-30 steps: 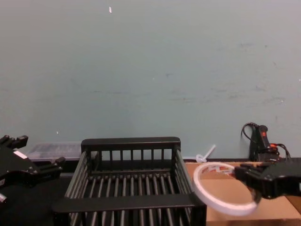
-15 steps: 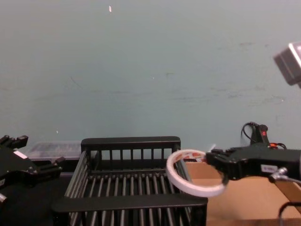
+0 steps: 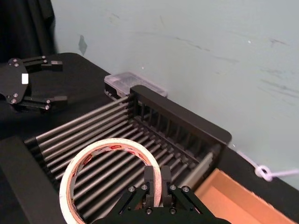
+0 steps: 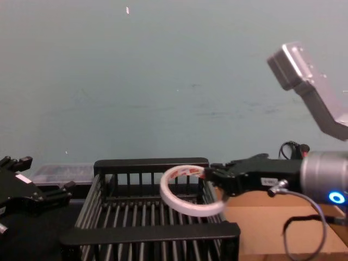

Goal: Pick up the white tape and place it into the black box , Pick up the silver tape and place it into the brown box.

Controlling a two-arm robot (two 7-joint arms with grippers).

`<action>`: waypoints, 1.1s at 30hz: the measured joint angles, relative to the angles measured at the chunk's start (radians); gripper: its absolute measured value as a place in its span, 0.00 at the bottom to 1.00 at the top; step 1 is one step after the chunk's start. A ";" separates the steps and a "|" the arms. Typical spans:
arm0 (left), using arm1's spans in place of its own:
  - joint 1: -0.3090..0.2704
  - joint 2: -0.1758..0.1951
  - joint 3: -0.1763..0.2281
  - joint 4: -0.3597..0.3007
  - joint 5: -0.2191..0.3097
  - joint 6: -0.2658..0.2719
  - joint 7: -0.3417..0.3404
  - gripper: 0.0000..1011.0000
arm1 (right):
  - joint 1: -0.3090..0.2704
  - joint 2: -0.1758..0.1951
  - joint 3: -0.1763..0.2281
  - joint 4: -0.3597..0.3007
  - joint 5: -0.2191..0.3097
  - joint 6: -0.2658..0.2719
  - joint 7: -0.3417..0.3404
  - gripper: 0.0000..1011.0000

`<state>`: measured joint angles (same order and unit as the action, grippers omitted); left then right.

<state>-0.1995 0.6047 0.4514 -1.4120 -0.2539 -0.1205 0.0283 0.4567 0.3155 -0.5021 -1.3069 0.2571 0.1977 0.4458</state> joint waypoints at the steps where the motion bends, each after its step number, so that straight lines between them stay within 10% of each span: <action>1: 0.000 0.000 0.000 0.000 0.000 0.000 0.000 0.99 | 0.006 -0.005 -0.003 0.008 -0.002 -0.001 0.002 0.10; 10: 0.000 0.000 0.000 0.000 0.000 0.000 0.000 0.99 | 0.073 -0.060 -0.033 0.105 -0.034 -0.017 0.009 0.10; 33: 0.000 0.000 0.000 0.000 0.000 0.000 0.000 0.99 | 0.067 -0.055 -0.030 0.094 -0.031 -0.015 0.009 0.15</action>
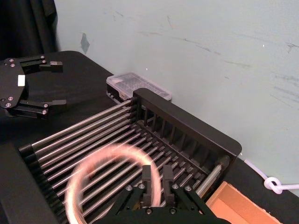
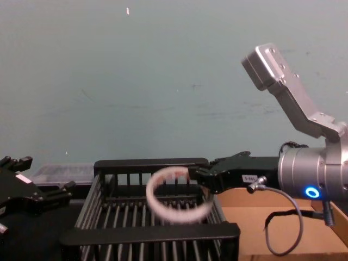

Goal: Pick up the white tape and place it into the black box , Pick up the silver tape and place it into the brown box.

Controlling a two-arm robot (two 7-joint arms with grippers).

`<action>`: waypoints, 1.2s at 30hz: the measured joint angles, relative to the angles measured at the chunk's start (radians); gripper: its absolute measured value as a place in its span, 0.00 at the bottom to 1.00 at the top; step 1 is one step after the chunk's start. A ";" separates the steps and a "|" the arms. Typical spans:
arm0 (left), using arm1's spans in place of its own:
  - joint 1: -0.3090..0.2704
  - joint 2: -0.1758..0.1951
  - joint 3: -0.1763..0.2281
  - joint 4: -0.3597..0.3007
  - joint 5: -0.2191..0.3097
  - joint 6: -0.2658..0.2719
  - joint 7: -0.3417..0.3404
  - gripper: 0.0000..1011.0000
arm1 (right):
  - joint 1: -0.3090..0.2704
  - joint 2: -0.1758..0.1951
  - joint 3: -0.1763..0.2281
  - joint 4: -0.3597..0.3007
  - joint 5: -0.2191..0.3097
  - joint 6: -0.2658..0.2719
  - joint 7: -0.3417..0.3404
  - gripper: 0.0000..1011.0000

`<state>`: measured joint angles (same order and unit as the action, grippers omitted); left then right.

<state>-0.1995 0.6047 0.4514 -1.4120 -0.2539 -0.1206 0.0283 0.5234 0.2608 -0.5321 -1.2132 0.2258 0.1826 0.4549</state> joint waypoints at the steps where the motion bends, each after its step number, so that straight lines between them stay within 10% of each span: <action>1: 0.000 0.000 0.000 0.000 0.000 0.000 0.000 0.99 | 0.000 0.000 0.000 0.000 0.000 0.000 0.000 0.15; 26: 0.000 0.000 0.000 0.000 0.000 0.000 0.000 0.99 | -0.002 0.001 0.001 -0.002 0.002 0.001 0.000 0.93; 36: 0.000 0.000 0.000 0.000 0.000 0.000 0.000 0.99 | -0.034 0.019 0.024 -0.053 0.000 0.009 -0.016 0.99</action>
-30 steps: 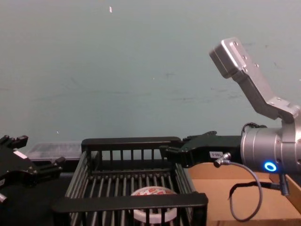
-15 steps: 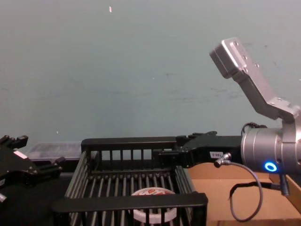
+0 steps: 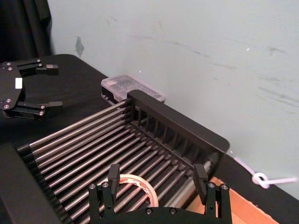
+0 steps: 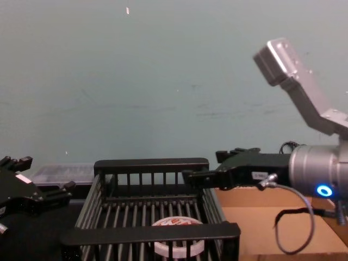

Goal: Pick up the white tape and place it into the black box , Pick up the silver tape and place it into the brown box.

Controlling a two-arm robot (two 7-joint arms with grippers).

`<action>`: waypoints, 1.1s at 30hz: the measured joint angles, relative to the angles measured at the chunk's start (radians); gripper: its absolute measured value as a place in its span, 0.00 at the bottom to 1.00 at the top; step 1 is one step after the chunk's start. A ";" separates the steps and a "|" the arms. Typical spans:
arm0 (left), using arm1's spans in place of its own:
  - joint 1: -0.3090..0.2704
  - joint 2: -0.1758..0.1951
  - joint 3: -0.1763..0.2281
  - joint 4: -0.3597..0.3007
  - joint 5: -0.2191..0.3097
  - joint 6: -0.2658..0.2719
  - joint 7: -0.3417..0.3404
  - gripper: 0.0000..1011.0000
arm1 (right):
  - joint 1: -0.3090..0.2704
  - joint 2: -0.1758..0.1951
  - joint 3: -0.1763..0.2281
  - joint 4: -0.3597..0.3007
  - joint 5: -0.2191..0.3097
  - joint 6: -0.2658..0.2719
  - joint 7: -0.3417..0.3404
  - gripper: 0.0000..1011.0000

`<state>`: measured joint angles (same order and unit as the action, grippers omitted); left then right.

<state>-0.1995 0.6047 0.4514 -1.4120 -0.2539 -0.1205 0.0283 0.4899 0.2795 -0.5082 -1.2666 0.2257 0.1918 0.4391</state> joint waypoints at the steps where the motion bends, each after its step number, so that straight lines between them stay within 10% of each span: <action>1: 0.000 0.000 0.000 0.000 0.000 0.000 0.000 0.99 | -0.011 0.009 0.008 -0.021 0.002 0.006 -0.002 0.99; 21: 0.000 0.000 0.000 0.000 0.000 0.000 0.000 0.99 | -0.289 0.273 0.132 -0.420 0.119 0.109 0.034 0.99; 33: 0.000 0.000 0.000 0.000 0.000 0.000 0.000 0.99 | -0.425 0.392 0.151 -0.535 0.185 0.146 0.051 0.99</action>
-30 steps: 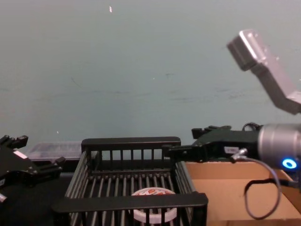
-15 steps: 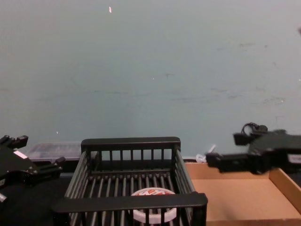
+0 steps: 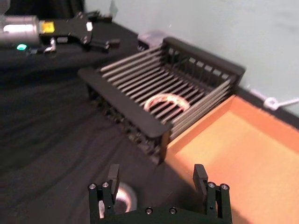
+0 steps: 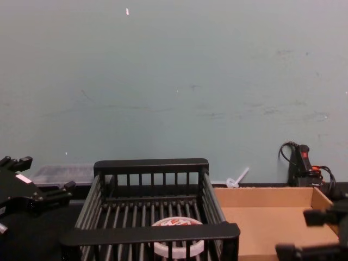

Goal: Pick up the white tape and place it into the black box , Pick up the silver tape and place it into the brown box.

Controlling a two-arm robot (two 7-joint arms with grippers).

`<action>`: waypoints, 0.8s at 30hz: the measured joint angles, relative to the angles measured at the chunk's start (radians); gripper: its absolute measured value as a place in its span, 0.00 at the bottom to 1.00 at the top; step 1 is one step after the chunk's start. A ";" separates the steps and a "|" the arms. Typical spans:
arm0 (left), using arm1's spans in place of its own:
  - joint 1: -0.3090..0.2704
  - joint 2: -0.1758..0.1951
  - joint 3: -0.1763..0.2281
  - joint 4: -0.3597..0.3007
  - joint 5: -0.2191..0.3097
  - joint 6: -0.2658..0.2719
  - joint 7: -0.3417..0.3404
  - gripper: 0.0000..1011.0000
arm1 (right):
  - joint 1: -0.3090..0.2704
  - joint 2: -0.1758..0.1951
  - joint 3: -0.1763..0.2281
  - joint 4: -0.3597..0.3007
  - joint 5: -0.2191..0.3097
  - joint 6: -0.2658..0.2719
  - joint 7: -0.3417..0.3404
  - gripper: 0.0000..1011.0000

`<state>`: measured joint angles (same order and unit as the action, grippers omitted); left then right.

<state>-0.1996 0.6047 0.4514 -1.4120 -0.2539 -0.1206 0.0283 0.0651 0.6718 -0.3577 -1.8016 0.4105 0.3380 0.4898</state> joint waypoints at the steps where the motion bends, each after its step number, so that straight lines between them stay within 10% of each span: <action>1: 0.000 0.000 0.000 0.000 0.000 0.000 0.000 0.99 | -0.008 0.008 -0.005 -0.004 0.006 0.006 0.002 0.99; 24: 0.000 0.000 0.000 0.000 0.000 0.000 0.000 0.99 | 0.047 -0.012 -0.121 0.104 -0.027 0.042 -0.002 0.99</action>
<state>-0.1995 0.6047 0.4514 -1.4120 -0.2539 -0.1206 0.0283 0.1119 0.6601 -0.4787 -1.6975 0.3833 0.3802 0.4874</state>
